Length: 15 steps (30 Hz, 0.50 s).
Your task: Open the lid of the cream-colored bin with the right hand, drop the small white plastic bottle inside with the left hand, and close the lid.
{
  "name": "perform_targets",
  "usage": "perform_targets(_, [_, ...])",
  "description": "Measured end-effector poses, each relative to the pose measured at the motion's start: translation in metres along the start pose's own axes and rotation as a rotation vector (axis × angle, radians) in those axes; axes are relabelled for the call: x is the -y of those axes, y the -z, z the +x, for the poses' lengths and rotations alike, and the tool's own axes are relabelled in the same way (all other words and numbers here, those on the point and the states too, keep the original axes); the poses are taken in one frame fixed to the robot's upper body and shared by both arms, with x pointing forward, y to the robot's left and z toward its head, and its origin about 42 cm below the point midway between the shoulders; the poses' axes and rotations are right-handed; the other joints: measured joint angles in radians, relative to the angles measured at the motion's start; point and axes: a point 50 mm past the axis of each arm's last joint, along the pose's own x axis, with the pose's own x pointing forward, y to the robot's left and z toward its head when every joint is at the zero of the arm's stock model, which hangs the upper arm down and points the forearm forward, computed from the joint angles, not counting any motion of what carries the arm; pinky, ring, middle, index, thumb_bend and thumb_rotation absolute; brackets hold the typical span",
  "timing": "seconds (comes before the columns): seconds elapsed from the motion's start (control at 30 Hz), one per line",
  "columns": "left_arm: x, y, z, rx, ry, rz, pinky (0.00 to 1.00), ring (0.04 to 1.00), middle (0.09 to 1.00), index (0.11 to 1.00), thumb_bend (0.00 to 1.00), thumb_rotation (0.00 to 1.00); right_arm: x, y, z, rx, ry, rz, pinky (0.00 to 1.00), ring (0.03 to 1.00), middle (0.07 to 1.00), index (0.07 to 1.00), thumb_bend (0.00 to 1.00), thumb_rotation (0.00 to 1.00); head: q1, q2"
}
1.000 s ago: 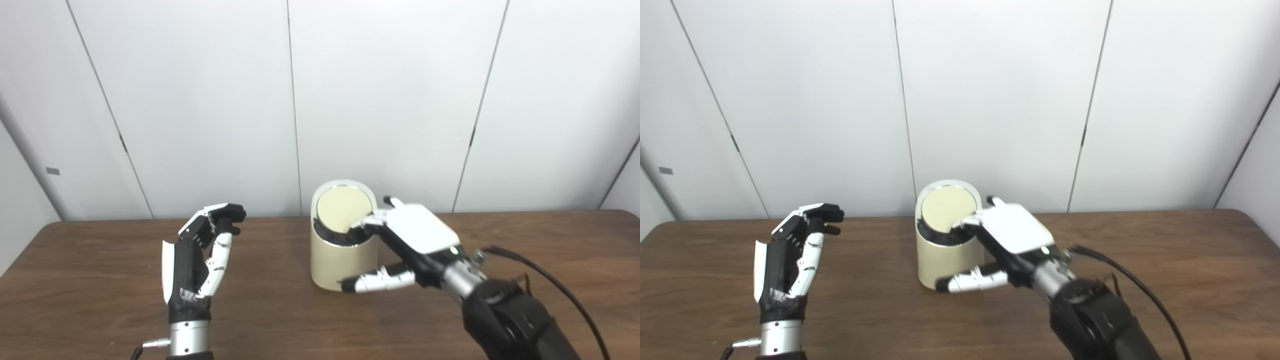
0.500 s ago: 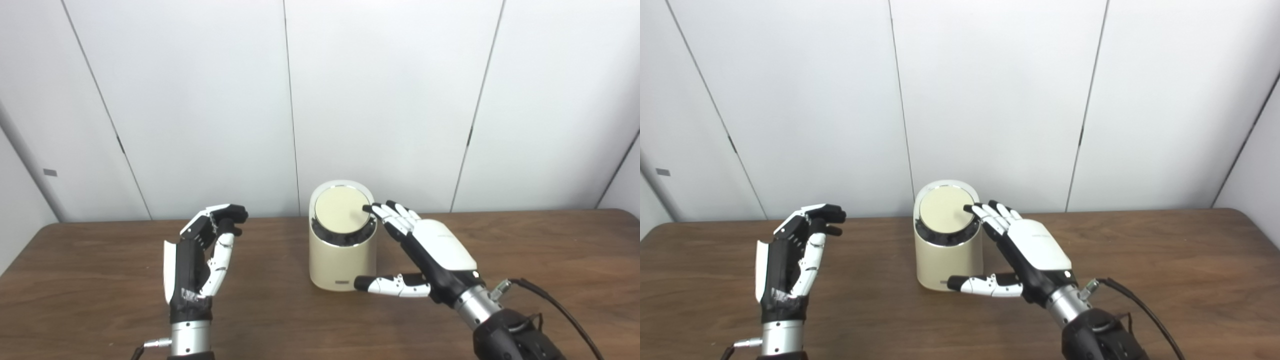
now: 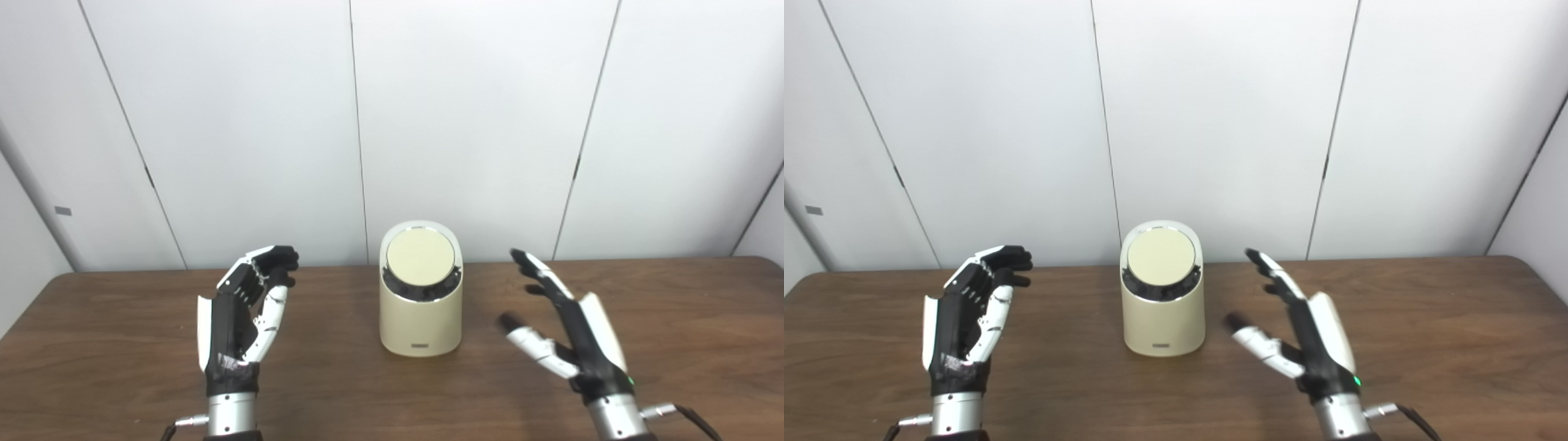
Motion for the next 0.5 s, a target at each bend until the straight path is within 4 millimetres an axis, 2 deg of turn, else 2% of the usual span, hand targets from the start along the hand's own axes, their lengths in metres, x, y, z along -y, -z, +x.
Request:
perform_targets(0.07, [-0.003, 0.000, -0.004, -0.009, 0.007, -0.024, 0.62, 0.716, 0.751, 0.748, 0.35, 0.63, 0.004, 0.008, -0.005, 0.017, 0.020, 0.054, 0.80, 0.856, 0.855, 0.831, 0.22, 0.81, 0.003, 0.003])
perform_targets(0.1, [-0.004, 0.000, -0.006, -0.012, 0.008, -0.040, 0.63, 0.726, 0.760, 0.758, 0.31, 0.65, 0.007, 0.010, -0.007, 0.022, 0.032, 0.076, 0.79, 0.846, 0.847, 0.824, 0.23, 0.81, 0.005, 0.005])
perform_targets(0.2, [-0.007, -0.004, -0.009, -0.004, 0.007, -0.063, 0.64, 0.734, 0.764, 0.764, 0.26, 0.67, 0.014, 0.006, -0.007, 0.045, 0.082, 0.111, 0.76, 0.818, 0.818, 0.808, 0.21, 0.75, 0.005, 0.006])
perform_targets(0.33, [-0.013, -0.005, -0.008, -0.004, -0.013, -0.076, 0.64, 0.726, 0.750, 0.751, 0.24, 0.64, 0.013, -0.009, -0.005, 0.085, 0.123, 0.165, 0.76, 0.822, 0.819, 0.804, 0.18, 0.69, 0.011, 0.006])
perform_targets(0.43, [-0.016, -0.007, -0.007, -0.001, -0.024, -0.075, 0.64, 0.726, 0.746, 0.750, 0.24, 0.66, 0.010, -0.008, -0.007, 0.075, 0.126, 0.213, 0.77, 0.821, 0.822, 0.803, 0.18, 0.68, 0.018, 0.009])
perform_targets(0.5, [-0.019, -0.010, -0.008, 0.003, -0.035, -0.070, 0.64, 0.721, 0.740, 0.742, 0.27, 0.65, 0.011, -0.007, -0.008, 0.066, 0.132, 0.242, 0.76, 0.818, 0.819, 0.795, 0.17, 0.59, 0.014, 0.009])
